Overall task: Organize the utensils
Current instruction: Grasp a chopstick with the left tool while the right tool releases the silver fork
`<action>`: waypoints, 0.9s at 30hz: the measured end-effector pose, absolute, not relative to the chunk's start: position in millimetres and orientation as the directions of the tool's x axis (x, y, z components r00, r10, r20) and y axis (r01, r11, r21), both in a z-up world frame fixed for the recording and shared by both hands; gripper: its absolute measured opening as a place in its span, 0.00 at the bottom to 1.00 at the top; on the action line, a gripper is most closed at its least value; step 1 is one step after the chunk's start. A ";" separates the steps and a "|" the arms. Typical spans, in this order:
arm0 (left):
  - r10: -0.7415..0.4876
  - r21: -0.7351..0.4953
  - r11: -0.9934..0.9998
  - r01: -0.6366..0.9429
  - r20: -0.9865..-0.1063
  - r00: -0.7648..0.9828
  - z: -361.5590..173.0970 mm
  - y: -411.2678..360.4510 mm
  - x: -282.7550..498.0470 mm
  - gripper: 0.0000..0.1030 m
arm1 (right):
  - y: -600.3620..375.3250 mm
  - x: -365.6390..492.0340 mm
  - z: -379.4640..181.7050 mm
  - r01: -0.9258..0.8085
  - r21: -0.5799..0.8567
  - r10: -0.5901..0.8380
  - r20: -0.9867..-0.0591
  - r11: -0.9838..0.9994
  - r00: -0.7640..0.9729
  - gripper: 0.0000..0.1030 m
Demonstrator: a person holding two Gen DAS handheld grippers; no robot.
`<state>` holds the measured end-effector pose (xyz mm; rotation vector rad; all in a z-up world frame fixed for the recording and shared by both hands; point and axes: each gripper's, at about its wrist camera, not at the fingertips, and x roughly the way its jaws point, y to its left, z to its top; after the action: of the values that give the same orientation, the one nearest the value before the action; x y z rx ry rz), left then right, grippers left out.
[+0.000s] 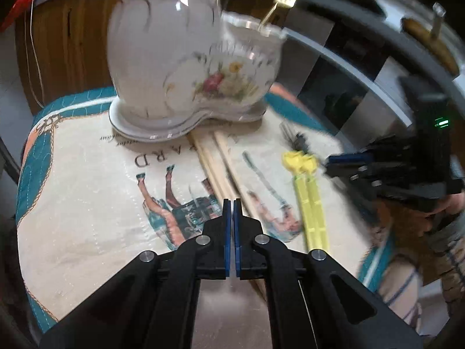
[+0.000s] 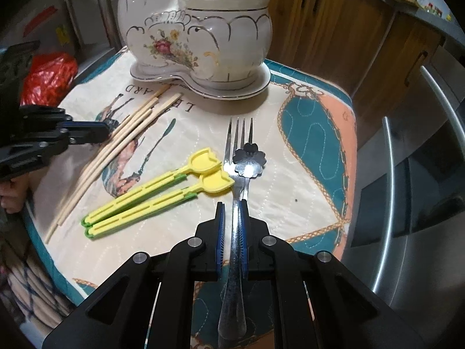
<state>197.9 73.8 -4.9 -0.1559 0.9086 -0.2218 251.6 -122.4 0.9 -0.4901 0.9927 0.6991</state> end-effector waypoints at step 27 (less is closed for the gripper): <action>-0.213 -0.155 0.976 0.155 -0.841 0.497 0.4 100.8 145.3 0.02 | -139.5 230.7 5.9 -0.733 0.030 0.365 -0.880 0.679 0.303 0.06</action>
<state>145.3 100.8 0.4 -0.0614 1.0269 -0.2232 230.7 -139.5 5.9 -0.4178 1.0255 0.7567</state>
